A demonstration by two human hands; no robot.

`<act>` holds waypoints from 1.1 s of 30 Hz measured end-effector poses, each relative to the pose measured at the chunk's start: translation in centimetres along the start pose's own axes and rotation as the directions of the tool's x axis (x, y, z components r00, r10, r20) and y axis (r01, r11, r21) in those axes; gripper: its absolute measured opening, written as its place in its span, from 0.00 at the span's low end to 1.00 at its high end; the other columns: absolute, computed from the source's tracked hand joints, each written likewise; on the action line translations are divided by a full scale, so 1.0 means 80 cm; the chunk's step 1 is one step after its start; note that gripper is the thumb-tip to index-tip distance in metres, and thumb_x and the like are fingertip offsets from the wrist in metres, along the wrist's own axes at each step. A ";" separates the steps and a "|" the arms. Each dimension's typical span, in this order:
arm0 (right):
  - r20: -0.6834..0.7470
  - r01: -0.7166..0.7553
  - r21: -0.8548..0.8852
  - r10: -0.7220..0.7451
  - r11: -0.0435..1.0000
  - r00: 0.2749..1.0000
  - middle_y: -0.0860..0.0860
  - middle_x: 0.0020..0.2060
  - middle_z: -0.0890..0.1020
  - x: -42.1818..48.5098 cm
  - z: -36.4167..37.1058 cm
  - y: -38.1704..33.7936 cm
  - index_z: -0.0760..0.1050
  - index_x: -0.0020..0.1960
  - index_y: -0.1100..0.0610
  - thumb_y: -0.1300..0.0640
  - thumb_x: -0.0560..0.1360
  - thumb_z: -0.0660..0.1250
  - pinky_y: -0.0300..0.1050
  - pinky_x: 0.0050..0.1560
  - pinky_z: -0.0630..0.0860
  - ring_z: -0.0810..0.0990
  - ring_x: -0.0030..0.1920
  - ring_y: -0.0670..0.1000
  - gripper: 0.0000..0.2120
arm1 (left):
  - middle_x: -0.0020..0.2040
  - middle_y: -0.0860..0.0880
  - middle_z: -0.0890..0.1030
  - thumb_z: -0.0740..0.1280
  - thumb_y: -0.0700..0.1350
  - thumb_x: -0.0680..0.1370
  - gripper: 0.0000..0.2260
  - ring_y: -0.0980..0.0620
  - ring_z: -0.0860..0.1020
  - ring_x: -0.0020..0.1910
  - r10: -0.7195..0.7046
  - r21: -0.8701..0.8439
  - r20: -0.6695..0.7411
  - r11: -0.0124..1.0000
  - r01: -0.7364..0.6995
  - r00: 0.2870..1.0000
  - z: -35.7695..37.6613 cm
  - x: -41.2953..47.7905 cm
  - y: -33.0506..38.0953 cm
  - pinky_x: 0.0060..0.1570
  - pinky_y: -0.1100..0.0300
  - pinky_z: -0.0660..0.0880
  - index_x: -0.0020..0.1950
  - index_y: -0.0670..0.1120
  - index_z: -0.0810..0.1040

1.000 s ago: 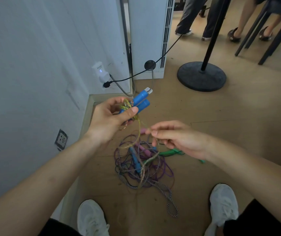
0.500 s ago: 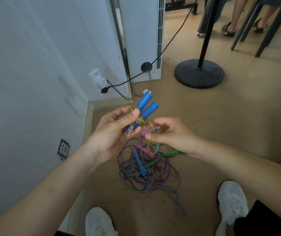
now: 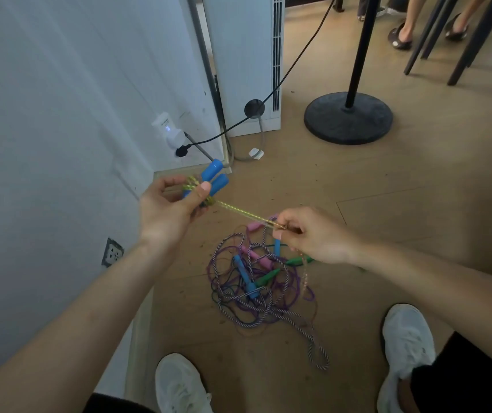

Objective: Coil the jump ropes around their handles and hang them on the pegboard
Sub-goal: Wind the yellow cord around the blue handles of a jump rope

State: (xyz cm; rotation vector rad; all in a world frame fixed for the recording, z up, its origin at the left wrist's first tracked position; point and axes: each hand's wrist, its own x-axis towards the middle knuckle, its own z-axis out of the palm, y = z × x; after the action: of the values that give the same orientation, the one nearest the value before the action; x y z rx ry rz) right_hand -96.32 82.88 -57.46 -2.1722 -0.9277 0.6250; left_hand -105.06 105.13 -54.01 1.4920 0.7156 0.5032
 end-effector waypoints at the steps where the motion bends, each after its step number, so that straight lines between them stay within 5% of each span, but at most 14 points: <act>1: 0.024 0.022 -0.004 -0.022 1.000 0.999 0.48 0.31 0.80 -0.001 -0.001 -0.001 0.75 0.43 0.46 0.53 0.80 0.65 0.42 0.32 0.68 0.71 0.28 0.45 0.08 | 0.49 0.42 0.83 0.78 0.43 0.72 0.15 0.44 0.85 0.45 0.039 0.079 -0.007 0.996 -0.038 0.999 -0.002 0.003 -0.006 0.43 0.59 0.83 0.55 0.44 0.77; 3: 0.061 0.064 -0.002 -0.064 0.998 0.996 0.48 0.30 0.77 -0.002 -0.004 -0.004 0.76 0.45 0.47 0.53 0.80 0.65 0.45 0.34 0.68 0.71 0.29 0.47 0.06 | 0.50 0.45 0.83 0.79 0.46 0.71 0.17 0.46 0.85 0.49 0.138 0.304 0.039 0.942 -0.143 0.990 -0.008 0.011 -0.023 0.46 0.56 0.83 0.55 0.47 0.79; 6: 0.039 0.112 -0.007 -0.112 0.994 0.993 0.44 0.27 0.73 -0.004 -0.014 -0.008 0.79 0.49 0.50 0.53 0.81 0.65 0.40 0.32 0.66 0.71 0.29 0.45 0.05 | 0.51 0.53 0.82 0.79 0.49 0.70 0.19 0.53 0.81 0.53 0.237 0.588 0.269 0.727 -0.354 0.933 -0.012 0.011 -0.037 0.54 0.59 0.80 0.59 0.49 0.81; 10: -0.021 0.173 0.009 -0.173 0.985 0.985 0.29 0.29 0.76 -0.005 -0.036 -0.016 0.79 0.49 0.52 0.58 0.80 0.65 0.28 0.34 0.68 0.75 0.33 0.33 0.05 | 0.52 0.54 0.83 0.80 0.49 0.69 0.21 0.52 0.82 0.52 0.214 0.624 0.550 0.538 -0.567 0.807 -0.008 0.002 -0.042 0.56 0.51 0.80 0.60 0.53 0.81; 13: -0.019 0.194 0.023 -0.194 0.981 0.981 0.27 0.27 0.76 -0.005 -0.045 -0.016 0.81 0.51 0.58 0.61 0.79 0.67 0.24 0.36 0.68 0.76 0.33 0.30 0.04 | 0.52 0.59 0.81 0.80 0.45 0.69 0.21 0.55 0.81 0.52 0.156 0.544 0.720 0.477 -0.690 0.676 -0.003 -0.006 -0.047 0.54 0.50 0.80 0.60 0.55 0.80; 16: -0.044 0.186 0.020 -0.185 0.982 0.982 0.32 0.27 0.78 0.000 -0.048 -0.009 0.82 0.50 0.60 0.62 0.77 0.70 0.26 0.37 0.69 0.76 0.31 0.33 0.04 | 0.53 0.63 0.80 0.79 0.42 0.70 0.22 0.60 0.80 0.53 0.065 0.474 0.805 0.529 -0.704 0.590 0.004 -0.017 -0.046 0.52 0.56 0.79 0.59 0.57 0.78; 19: -0.077 0.174 -0.002 -0.174 0.985 0.982 0.41 0.31 0.78 0.006 -0.051 0.002 0.82 0.47 0.57 0.61 0.75 0.73 0.30 0.37 0.70 0.73 0.32 0.36 0.01 | 0.51 0.60 0.80 0.79 0.37 0.70 0.21 0.60 0.80 0.52 -0.025 0.436 0.813 0.689 -0.579 0.582 0.007 -0.028 -0.039 0.51 0.65 0.76 0.58 0.54 0.79; 25: -0.044 0.160 -0.009 -0.161 0.987 0.986 0.47 0.38 0.82 0.011 -0.049 0.020 0.81 0.46 0.52 0.58 0.75 0.73 0.43 0.44 0.75 0.77 0.39 0.44 0.02 | 0.48 0.52 0.80 0.78 0.33 0.68 0.20 0.46 0.80 0.49 -0.070 0.342 0.820 0.855 -0.389 0.568 0.007 -0.044 -0.022 0.50 0.49 0.78 0.53 0.50 0.77; 29: -0.005 0.127 0.062 -0.127 0.990 0.992 0.40 0.33 0.81 0.012 -0.037 0.029 0.80 0.45 0.50 0.59 0.76 0.71 0.34 0.39 0.72 0.76 0.34 0.38 0.05 | 0.50 0.46 0.81 0.77 0.35 0.66 0.23 0.40 0.80 0.46 -0.037 0.211 0.803 0.951 -0.226 0.595 0.004 -0.046 -0.017 0.43 0.36 0.76 0.56 0.49 0.74; 33: 0.039 0.096 0.154 -0.103 0.983 0.994 0.46 0.37 0.82 0.011 -0.030 0.030 0.80 0.50 0.58 0.59 0.77 0.69 0.32 0.39 0.72 0.76 0.33 0.37 0.03 | 0.55 0.50 0.83 0.74 0.32 0.72 0.27 0.42 0.82 0.53 -0.022 0.175 0.813 0.962 -0.208 0.581 0.000 -0.043 -0.014 0.52 0.50 0.79 0.68 0.49 0.75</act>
State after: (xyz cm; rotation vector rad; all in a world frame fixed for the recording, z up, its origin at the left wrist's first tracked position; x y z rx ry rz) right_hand -93.19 81.38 -57.82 -1.9718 -0.9746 0.6779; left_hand -107.64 102.67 -54.75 1.7878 -0.0559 -0.2510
